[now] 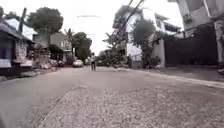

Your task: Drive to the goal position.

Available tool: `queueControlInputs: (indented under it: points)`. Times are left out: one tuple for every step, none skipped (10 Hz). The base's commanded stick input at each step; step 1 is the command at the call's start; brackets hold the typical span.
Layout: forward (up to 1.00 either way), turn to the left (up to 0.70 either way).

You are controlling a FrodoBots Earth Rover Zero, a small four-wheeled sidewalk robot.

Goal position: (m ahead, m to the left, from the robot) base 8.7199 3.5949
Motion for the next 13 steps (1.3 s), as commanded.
queueControlInputs:
  points:
    - [1.0,0.0]
    - [1.0,0.0]
    - [1.0,0.0]
    - [1.0,0.0]
    - [1.0,0.0]
    - [1.0,0.0]
    - [1.0,0.0]
    - [1.0,0.0]
    - [1.0,0.0]
    - [1.0,0.0]
    - [1.0,0.0]
    - [1.0,0.0]
    - [1.0,0.2]
